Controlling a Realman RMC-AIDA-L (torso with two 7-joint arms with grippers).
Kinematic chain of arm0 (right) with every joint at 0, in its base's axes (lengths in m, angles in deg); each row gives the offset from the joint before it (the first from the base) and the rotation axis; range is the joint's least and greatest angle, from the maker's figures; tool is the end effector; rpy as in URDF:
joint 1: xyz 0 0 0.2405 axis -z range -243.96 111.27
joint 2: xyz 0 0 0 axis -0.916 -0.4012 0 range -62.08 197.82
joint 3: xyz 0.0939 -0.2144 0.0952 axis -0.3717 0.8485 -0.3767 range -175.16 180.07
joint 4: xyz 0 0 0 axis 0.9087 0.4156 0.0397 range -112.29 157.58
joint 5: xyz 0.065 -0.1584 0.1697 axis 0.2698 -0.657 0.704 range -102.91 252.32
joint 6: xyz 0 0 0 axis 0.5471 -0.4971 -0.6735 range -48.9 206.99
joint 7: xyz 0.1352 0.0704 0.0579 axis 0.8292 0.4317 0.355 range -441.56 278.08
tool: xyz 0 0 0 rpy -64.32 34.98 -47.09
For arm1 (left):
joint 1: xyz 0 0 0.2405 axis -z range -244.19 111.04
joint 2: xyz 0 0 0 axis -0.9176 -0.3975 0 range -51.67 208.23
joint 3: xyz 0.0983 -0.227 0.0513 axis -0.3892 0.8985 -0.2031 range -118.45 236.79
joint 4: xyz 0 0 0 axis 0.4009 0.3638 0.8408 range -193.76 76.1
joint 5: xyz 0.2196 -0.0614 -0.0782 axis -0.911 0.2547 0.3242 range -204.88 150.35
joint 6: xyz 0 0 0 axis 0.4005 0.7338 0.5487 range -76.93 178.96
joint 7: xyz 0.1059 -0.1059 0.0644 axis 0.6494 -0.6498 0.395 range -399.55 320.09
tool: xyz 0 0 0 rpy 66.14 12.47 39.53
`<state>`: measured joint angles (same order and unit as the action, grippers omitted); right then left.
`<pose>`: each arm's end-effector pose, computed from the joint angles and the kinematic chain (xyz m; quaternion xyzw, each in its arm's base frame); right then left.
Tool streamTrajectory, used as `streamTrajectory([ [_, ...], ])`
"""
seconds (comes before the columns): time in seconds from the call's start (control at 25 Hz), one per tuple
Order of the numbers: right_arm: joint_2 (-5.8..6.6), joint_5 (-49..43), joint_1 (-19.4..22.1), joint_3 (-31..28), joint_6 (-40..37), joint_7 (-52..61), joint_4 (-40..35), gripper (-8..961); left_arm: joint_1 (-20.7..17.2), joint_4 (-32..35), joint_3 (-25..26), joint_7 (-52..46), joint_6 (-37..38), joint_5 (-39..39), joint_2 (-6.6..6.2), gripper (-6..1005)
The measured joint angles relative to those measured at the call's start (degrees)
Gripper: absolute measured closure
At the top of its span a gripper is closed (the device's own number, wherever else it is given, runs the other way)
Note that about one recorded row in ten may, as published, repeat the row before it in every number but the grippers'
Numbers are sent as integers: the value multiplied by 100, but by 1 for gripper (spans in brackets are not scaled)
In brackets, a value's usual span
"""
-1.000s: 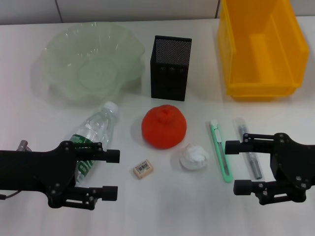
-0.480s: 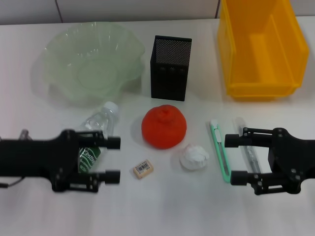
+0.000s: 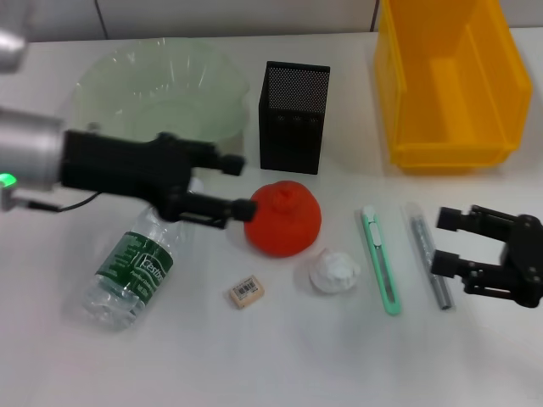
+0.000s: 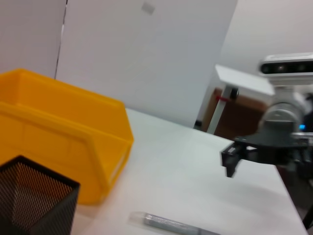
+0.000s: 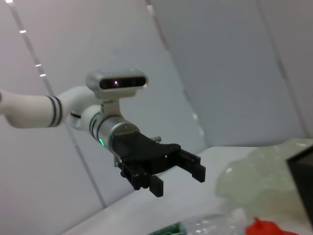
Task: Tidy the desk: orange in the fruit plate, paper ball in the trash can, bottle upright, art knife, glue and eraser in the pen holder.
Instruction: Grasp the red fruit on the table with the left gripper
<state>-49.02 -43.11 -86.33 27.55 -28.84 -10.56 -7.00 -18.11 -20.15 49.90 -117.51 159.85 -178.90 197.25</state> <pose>0.3213 0.2633 0.0085 -0.8935 0.2596 0.3533 0.0972 -0.2255 0.3664 0.0057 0.9693 0.1578 0.1884 0.0059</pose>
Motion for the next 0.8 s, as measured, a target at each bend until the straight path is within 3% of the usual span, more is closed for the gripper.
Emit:
streamTrajectory([
  [0.12, 1, 3, 138, -189, 80, -5, 2, 165, 174, -392, -824, -216, -810, 514, 7, 288],
  [0.16, 1, -1, 160, -225, 90, -5, 3, 165, 174, -392, -824, -216, -810, 514, 7, 290],
  [0.24, 3, 0, 210, -247, 94, -6, 4, 165, 190, -737, -2066, -337, -1839, 1241, 14, 295],
  [0.48, 16, 0, 261, -261, 148, -5, 4, 165, 99, -1044, -3851, -470, -3035, 2312, 17, 308],
  [0.64, 18, -9, 263, -263, 165, -5, 3, 165, -93, -1051, -4957, -461, -3603, 2999, 19, 317],
  [0.8, 18, -13, 266, -267, 229, -4, 3, 166, -364, -728, -5667, -448, -3651, 3491, 21, 325],
])
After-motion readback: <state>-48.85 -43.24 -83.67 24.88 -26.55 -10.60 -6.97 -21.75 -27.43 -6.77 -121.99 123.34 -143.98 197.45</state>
